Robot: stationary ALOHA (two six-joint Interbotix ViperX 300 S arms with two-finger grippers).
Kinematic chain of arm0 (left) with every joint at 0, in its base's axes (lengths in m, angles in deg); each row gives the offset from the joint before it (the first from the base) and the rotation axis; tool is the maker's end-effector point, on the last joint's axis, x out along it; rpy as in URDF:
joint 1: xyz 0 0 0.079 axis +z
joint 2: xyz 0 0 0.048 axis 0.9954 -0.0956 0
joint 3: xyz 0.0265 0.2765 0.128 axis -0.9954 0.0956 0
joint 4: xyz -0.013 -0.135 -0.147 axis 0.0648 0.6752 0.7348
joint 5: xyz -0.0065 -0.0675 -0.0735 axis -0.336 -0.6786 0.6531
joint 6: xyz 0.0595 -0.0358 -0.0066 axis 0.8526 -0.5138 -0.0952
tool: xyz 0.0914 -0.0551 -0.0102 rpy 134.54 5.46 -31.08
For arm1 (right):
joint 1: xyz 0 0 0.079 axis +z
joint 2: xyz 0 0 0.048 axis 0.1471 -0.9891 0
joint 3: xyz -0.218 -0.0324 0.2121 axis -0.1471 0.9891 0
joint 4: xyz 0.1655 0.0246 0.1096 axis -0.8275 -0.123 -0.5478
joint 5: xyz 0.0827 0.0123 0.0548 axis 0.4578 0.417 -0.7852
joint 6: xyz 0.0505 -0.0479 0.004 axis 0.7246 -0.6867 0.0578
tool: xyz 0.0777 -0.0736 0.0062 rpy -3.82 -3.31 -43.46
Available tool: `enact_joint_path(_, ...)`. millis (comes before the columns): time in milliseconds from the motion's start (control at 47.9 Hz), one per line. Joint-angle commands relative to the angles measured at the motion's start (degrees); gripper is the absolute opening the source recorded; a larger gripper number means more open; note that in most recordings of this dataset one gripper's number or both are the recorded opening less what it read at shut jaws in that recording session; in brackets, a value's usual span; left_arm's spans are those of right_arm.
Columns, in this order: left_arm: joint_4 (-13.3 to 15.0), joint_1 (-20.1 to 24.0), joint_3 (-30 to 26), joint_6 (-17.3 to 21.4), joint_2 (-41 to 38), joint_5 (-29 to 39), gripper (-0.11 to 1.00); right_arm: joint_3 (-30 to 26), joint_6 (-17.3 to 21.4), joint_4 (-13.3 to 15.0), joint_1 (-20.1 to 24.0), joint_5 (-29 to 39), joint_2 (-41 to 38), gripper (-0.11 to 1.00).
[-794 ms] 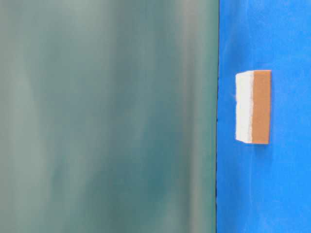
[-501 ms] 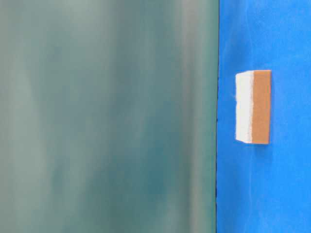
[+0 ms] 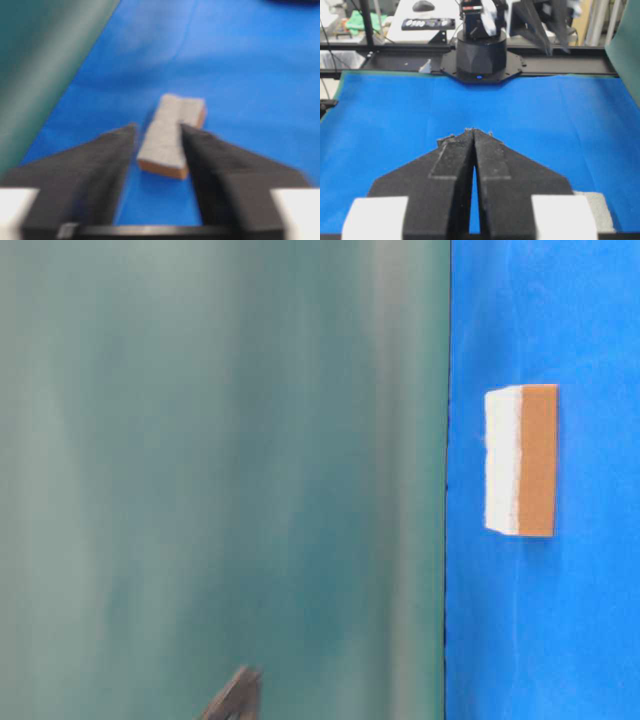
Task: Hand over the sponge with the left arm and wipe it with the right arm.
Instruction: 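Reach the left gripper to the sponge and close on its left end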
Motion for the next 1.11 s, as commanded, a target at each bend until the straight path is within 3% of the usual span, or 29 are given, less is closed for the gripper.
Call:
enact_joint_path(0,0.0,0.44,-3.69,1.93,-5.8,-0.35,0.46,-1.41,0.0,-0.09,-0.09,-0.18,-0.35,0.02)
enact_joint_path(125,0.0,0.44,-8.61,3.08,-13.8,-0.18,0.81,-1.41,0.0,-0.09,0.0,-0.09,-0.35,0.02)
enact_joint_path(230,-0.09,0.44,-12.13,3.08,-19.51,-0.09,0.94,-1.32,0.0,-0.09,0.0,-0.09,-0.44,0.02)
enact_joint_path(564,-0.26,0.7,-19.07,3.08,-34.19,0.09,0.94,-1.23,-0.26,0.0,0.0,-0.09,-1.05,0.02)
enact_joint_path(1087,-0.44,3.25,-24.17,3.16,-45.97,0.0,0.94,-1.14,-0.35,0.0,-0.09,-0.18,-1.67,0.02)
